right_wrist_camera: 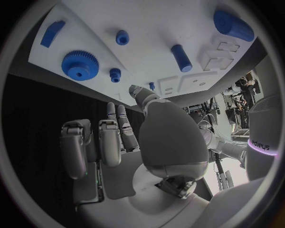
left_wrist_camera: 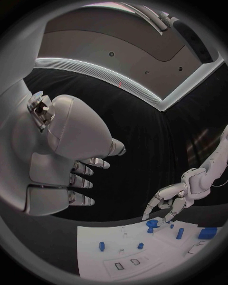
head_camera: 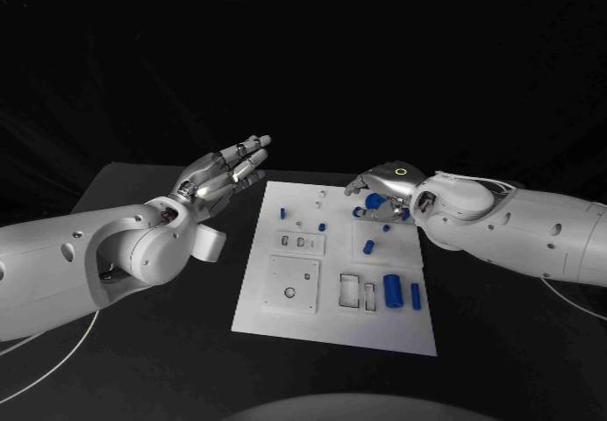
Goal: Assemble the parts on the task board
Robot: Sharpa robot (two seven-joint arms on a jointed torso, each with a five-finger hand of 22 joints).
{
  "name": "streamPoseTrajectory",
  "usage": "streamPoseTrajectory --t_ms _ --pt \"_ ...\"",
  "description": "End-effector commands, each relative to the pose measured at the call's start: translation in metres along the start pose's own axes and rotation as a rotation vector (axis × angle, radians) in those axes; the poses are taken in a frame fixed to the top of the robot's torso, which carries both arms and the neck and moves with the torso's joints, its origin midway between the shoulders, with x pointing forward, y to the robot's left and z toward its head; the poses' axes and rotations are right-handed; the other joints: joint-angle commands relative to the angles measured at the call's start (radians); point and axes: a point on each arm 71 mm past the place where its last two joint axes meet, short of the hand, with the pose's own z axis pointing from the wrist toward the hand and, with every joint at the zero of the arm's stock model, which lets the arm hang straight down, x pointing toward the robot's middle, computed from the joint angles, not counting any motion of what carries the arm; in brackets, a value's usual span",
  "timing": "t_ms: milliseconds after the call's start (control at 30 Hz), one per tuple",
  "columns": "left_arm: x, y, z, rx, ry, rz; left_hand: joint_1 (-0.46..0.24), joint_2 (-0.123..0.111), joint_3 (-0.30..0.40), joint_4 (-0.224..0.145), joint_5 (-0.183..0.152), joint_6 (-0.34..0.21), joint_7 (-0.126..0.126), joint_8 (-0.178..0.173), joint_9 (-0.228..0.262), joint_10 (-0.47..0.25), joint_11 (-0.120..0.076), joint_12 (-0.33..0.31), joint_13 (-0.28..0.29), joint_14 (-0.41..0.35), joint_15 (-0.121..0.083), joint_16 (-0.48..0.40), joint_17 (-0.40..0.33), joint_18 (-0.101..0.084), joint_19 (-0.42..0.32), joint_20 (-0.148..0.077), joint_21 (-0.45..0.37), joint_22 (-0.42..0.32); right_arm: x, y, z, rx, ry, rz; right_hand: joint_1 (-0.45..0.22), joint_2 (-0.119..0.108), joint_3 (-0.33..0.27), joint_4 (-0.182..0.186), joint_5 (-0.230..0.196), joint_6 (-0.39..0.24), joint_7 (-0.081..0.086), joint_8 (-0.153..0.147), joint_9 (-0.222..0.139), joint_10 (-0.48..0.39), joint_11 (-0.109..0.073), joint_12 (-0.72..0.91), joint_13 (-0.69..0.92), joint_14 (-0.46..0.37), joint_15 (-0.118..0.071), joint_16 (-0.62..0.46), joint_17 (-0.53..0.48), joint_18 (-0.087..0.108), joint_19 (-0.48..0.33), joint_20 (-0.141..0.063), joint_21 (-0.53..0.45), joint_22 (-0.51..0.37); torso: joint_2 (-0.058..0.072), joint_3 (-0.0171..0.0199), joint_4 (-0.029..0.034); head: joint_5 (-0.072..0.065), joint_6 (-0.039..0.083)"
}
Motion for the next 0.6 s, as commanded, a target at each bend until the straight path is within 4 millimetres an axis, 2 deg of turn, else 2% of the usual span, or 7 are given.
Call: streamPoseTrajectory --t_ms 33,200,333,400,600 --pt "0.003 -0.001 0.001 0.007 0.030 -0.004 0.011 -0.003 -0.004 0.000 0.004 0.011 0.002 0.008 0.001 0.000 0.007 -0.003 -0.001 0.000 0.006 0.005 0.001 0.017 0.001 0.007 0.004 -0.015 0.009 -0.001 0.001 0.001 0.069 0.008 0.006 0.004 -0.006 -0.003 0.018 0.037 0.003 0.016 0.005 0.015 -0.002 -0.003 -0.005 0.046 0.007 -0.003 0.026 -0.001 0.070 0.010 -0.005 0.226 -0.003 -0.0010 -0.0005 0.002 -0.005" --pt "0.004 -0.001 0.001 0.009 0.033 -0.002 0.014 -0.002 -0.004 0.000 0.006 0.015 0.004 0.010 0.002 0.000 0.009 -0.003 -0.001 0.001 0.007 0.006 0.001 0.017 0.002 0.008 0.004 -0.014 0.016 -0.001 0.003 0.006 0.082 0.013 0.014 0.012 -0.012 -0.015 0.075 0.089 0.010 0.042 0.032 0.045 -0.004 0.002 -0.008 0.044 0.005 -0.002 0.023 -0.001 0.070 0.010 -0.005 0.227 -0.004 -0.0014 -0.0002 0.001 -0.006" --pt "0.003 -0.001 0.002 0.011 0.038 0.001 0.017 0.000 -0.004 0.000 0.009 0.019 0.007 0.012 0.002 0.000 0.013 -0.003 -0.001 0.002 0.008 0.007 0.002 0.017 0.003 0.008 0.005 -0.014 0.020 -0.003 0.003 0.013 0.075 0.016 0.025 0.015 -0.006 -0.032 0.170 0.097 0.010 0.055 0.065 0.064 -0.003 0.005 -0.010 0.042 0.005 -0.003 0.019 -0.001 0.070 0.009 -0.005 0.227 -0.005 -0.0022 0.0000 -0.001 -0.007" --pt "0.003 0.000 0.002 0.009 0.039 0.001 0.018 0.000 -0.003 0.000 0.010 0.020 0.008 0.013 0.002 0.000 0.014 -0.003 -0.001 0.002 0.009 0.007 0.002 0.017 0.003 0.009 0.006 -0.014 0.021 -0.004 0.003 0.019 0.073 0.015 0.028 0.017 0.001 -0.039 0.196 0.092 0.010 0.058 0.081 0.069 -0.002 0.005 -0.011 0.040 0.006 -0.003 0.016 -0.001 0.068 0.009 -0.006 0.226 -0.006 -0.0025 0.0006 -0.002 -0.007" --pt "0.002 0.001 0.001 0.004 0.040 0.002 0.022 0.001 -0.004 -0.001 0.012 0.024 0.011 0.015 0.002 0.000 0.018 -0.003 -0.001 0.003 0.011 0.008 0.002 0.017 0.005 0.010 0.007 -0.013 0.022 -0.007 0.004 0.030 0.062 0.011 0.034 0.024 0.010 -0.045 0.205 0.087 0.010 0.059 0.093 0.070 -0.002 0.003 -0.013 0.035 0.007 -0.008 0.000 0.002 0.061 0.010 -0.011 0.220 -0.007 -0.0028 0.0011 0.000 -0.012"
